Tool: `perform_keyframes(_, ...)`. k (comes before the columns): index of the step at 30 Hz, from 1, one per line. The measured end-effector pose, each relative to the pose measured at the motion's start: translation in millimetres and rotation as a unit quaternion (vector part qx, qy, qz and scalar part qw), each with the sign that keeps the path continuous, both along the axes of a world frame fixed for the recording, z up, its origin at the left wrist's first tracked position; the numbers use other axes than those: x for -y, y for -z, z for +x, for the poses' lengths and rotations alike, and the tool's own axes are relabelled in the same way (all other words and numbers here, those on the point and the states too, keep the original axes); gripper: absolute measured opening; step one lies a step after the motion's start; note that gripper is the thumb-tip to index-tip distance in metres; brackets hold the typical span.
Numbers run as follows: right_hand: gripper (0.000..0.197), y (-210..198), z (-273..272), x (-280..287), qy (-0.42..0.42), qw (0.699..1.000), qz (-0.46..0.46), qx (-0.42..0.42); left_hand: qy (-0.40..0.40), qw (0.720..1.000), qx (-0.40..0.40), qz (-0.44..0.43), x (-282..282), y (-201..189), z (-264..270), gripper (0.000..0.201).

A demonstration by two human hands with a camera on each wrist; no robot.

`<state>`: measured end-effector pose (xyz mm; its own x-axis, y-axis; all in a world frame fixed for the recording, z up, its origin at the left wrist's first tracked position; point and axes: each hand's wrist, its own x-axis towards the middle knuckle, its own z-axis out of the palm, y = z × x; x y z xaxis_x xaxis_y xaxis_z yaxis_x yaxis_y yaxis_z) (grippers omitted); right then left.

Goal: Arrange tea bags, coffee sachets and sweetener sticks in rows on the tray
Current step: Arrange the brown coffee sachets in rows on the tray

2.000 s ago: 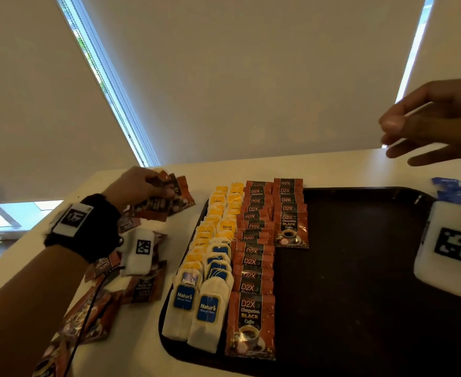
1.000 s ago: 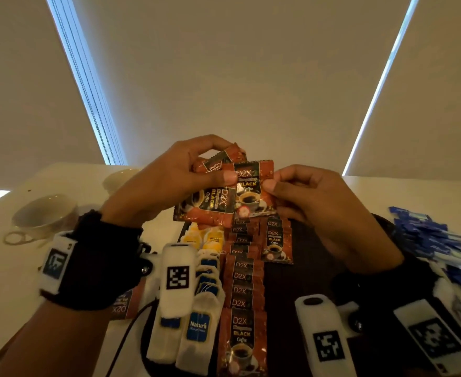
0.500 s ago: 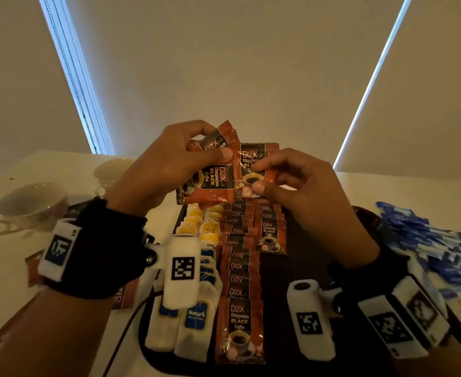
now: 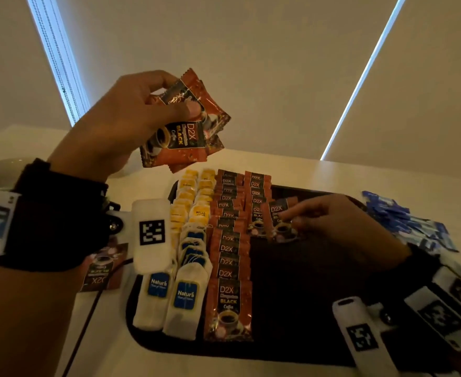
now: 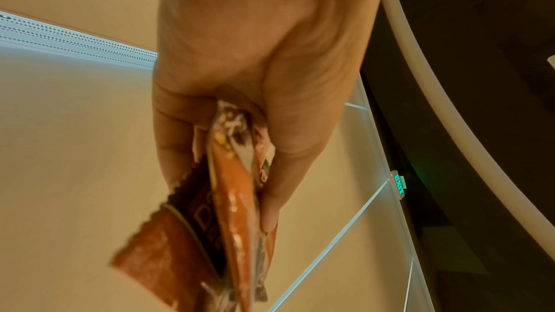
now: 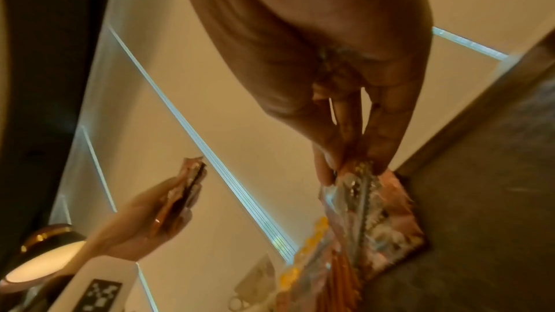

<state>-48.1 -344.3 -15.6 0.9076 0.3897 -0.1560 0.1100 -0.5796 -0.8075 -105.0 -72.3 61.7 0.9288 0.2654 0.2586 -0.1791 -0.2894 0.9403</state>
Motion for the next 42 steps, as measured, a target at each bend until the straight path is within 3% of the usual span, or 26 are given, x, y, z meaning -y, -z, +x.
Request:
perform_keyframes(5,0.015,6.2,11.6,-6.3,-0.037,0.996,-0.051,-0.062,0.008,1.000,-0.005,0.018,1.3,0.7,0.7,0.030)
perform_keyframes(13,0.013,16.2,29.4,-25.9,-0.043,0.991,-0.100,-0.082,0.002,0.999,-0.002,0.035,-2.8,2.9,3.5,0.030)
perform_keyframes(25,0.011,26.2,41.7,-29.6,-0.039,0.982,-0.173,-0.068,0.011,0.999,-0.022,0.039,-1.4,6.6,6.9,0.037)
perform_keyframes(34,0.027,27.2,35.9,-35.5,-0.133,0.954,-0.262,-0.053,0.014,0.999,-0.022,0.044,1.2,9.2,10.0,0.029)
perform_keyframes(40,0.028,22.8,36.7,-35.6,-0.138,0.951,-0.273,-0.051,0.023,0.998,-0.020,0.048,0.1,13.4,13.9,0.029)
perform_keyframes(42,0.027,11.1,32.1,-35.5,-0.146,0.960,-0.237,0.003,0.025,0.998,-0.021,0.059,0.6,15.2,15.5,0.025)
